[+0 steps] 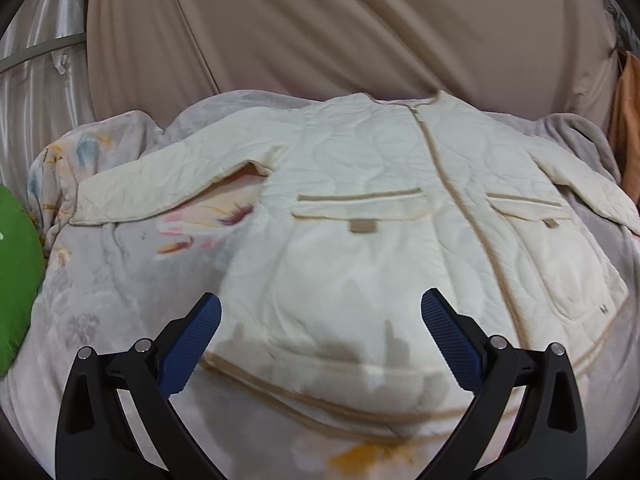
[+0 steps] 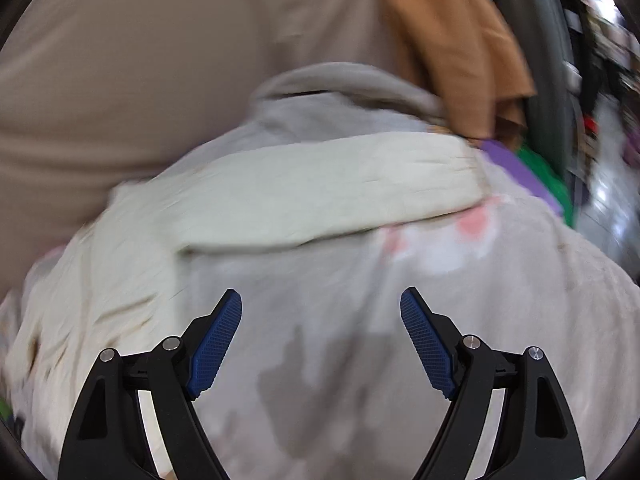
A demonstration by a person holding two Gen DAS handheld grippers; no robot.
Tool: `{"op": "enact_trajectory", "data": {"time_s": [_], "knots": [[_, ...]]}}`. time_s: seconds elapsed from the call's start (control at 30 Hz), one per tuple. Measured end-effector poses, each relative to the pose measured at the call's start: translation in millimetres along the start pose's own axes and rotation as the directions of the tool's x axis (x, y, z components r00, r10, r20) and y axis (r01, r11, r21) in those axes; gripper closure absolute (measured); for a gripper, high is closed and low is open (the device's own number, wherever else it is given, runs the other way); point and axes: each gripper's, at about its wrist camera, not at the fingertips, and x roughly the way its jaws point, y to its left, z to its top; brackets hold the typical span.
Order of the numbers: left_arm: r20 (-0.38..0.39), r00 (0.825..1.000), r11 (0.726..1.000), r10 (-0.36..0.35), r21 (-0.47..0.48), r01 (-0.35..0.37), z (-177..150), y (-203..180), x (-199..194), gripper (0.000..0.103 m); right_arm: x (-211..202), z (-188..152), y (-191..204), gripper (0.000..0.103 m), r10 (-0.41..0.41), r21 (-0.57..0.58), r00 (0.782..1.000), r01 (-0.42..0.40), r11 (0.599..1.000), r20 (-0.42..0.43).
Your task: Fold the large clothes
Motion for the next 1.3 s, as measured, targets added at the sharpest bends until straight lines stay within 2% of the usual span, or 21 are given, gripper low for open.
{"op": "enact_trajectory", "data": {"time_s": [0.03, 0.1, 0.23, 0.3, 0.33, 0.4, 0.43, 0.47, 0.5, 0.6, 0.63, 0.7, 0.77, 0.83, 0.93, 1.0, 1.03, 1.13, 1.23, 1.3], "knots": [[-0.001, 1.000, 1.000, 0.011, 0.002, -0.011, 4.5, 3.7, 5.9, 0.005, 18.7, 13.1, -20.8, 0.023, -0.043, 0.037, 0.999, 0.044, 0.998, -0.009], [-0.010, 1.000, 1.000, 0.019, 0.002, -0.019, 12.7, 6.8, 16.2, 0.005, 49.0, 29.4, -50.0, 0.023, -0.065, 0.106, 0.997, 0.069, 0.992, -0.035], [-0.041, 0.999, 1.000, 0.011, -0.016, -0.011, 28.7, 12.7, 41.9, 0.005, 98.5, 47.6, -90.9, 0.024, -0.040, 0.236, 0.997, 0.055, 0.970, -0.069], [-0.068, 0.998, 1.000, 0.001, -0.029, -0.003, 34.7, 13.6, 55.1, 0.005, 116.8, 52.6, -100.9, 0.030, -0.037, 0.287, 0.997, 0.056, 0.956, -0.073], [-0.078, 0.997, 0.999, -0.007, -0.035, 0.004, 37.4, 13.8, 61.0, 0.005, 124.2, 56.0, -104.0, 0.035, -0.033, 0.311, 0.998, 0.051, 0.949, -0.062], [-0.100, 0.995, 0.999, -0.016, -0.047, 0.012, 42.4, 14.3, 73.9, 0.005, 130.9, 63.1, -103.8, 0.061, -0.025, 0.336, 0.999, 0.036, 0.941, -0.037], [-0.104, 0.994, 0.999, -0.017, -0.047, 0.012, 44.5, 13.1, 78.0, 0.005, 134.6, 69.9, -99.9, 0.088, -0.003, 0.345, 1.000, 0.012, 0.938, -0.028], [-0.101, 0.995, 0.999, -0.015, -0.045, 0.011, 47.4, 12.5, 82.4, 0.006, 134.9, 75.2, -94.1, 0.092, 0.013, 0.351, 1.000, -0.006, 0.936, -0.017], [-0.097, 0.995, 0.999, -0.011, -0.042, 0.006, 50.1, 12.0, 85.1, 0.006, 130.5, 81.9, -84.3, 0.093, 0.013, 0.352, 1.000, -0.017, 0.936, 0.014], [-0.079, 0.997, 0.999, -0.001, -0.040, -0.002, 61.8, 10.2, 90.4, 0.007, 99.1, 113.3, -16.2, 0.095, 0.081, 0.227, 0.983, -0.118, 0.967, 0.165], [-0.074, 0.997, 0.999, -0.004, -0.045, 0.001, 66.3, 10.6, 91.6, 0.007, 85.9, 122.7, 17.4, 0.095, 0.135, 0.158, 0.970, -0.169, 0.973, 0.202], [-0.056, 0.998, 0.998, -0.020, -0.059, 0.016, 76.2, 11.0, 90.9, 0.007, 59.8, 134.2, 94.3, 0.095, 0.284, 0.002, 0.928, -0.293, 0.956, 0.239], [-0.031, 0.999, 0.997, -0.030, -0.072, 0.028, 86.2, 12.8, 89.5, 0.007, 37.4, 132.8, 182.9, 0.095, 0.432, -0.171, 0.876, -0.402, 0.899, 0.212], [-0.009, 0.999, 0.995, -0.041, -0.086, 0.040, 95.8, 16.1, 87.9, 0.007, 25.0, 116.2, 269.2, 0.095, 0.555, -0.314, 0.821, -0.497, 0.809, 0.132], [0.010, 0.998, 0.993, -0.061, -0.104, 0.062, 107.0, 23.3, 88.3, 0.007, 31.6, 67.7, 379.3, 0.095, 0.648, -0.441, 0.761, -0.592, 0.675, -0.030], [0.020, 0.997, 0.990, -0.075, -0.120, 0.077, 112.2, 30.5, 90.7, 0.006, 50.6, 27.8, 433.8, 0.095, 0.644, -0.486, 0.752, -0.620, 0.617, -0.142], [0.017, 0.997, 0.989, -0.078, -0.125, 0.080, 114.7, 34.2, 94.4, 0.006, 67.4, 0.5, 462.6, 0.095, 0.622, -0.506, 0.754, -0.629, 0.590, -0.210], [-0.017, 0.995, 0.985, -0.101, -0.145, 0.097, 119.7, 42.4, 111.5, 0.006, 107.7, -55.7, 508.6, 0.091, 0.545, -0.534, 0.766, -0.635, 0.557, -0.341], [-0.072, 0.986, 0.975, -0.149, -0.175, 0.135, 123.8, 47.5, 134.4, 0.006, 134.3, -95.9, 524.7, 0.084, 0.474, -0.543, 0.773, -0.634, 0.550, -0.422], [-0.107, 0.976, 0.965, -0.191, -0.204, 0.167, 128.1, 48.7, 151.4, 0.006, 129.2, -103.4, 519.9, 0.076, 0.477, -0.546, 0.766, -0.642, 0.538, -0.431]]}}
